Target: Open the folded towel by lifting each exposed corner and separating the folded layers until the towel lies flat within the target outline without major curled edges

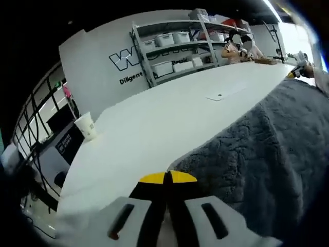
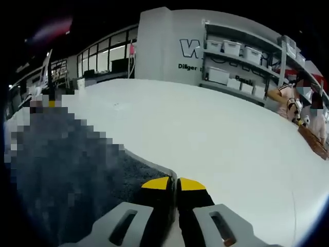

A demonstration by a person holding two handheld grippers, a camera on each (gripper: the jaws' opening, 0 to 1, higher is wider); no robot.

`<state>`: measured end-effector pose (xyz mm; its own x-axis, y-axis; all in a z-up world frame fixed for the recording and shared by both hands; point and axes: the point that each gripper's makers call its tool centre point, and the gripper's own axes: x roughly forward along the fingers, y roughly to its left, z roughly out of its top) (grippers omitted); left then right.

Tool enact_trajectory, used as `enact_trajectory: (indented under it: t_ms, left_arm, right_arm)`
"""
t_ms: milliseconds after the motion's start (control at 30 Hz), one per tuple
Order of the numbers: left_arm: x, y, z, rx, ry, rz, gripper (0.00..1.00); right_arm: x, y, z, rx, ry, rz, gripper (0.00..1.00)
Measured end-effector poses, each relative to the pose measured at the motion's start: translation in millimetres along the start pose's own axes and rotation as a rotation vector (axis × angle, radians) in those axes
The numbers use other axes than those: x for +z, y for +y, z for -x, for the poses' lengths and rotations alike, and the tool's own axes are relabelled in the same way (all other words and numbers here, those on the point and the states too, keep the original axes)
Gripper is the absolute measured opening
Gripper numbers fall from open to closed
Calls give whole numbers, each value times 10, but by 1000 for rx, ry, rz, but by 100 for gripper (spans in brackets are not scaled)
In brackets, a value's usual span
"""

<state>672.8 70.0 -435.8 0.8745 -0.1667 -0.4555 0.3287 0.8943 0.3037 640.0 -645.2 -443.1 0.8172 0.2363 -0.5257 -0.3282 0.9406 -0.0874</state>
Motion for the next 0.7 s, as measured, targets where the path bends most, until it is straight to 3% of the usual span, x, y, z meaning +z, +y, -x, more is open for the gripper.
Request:
enact_trajectory:
  t_ms: [200,700]
  left_arm:
    - [2,31,6,21,-10,-14,0]
    - [3,64,3,35,-22,-23,0]
  right_arm:
    - [-4,-3,5,7,-12,-9,0]
    - [14,-35,-15,-19,-14,105,0]
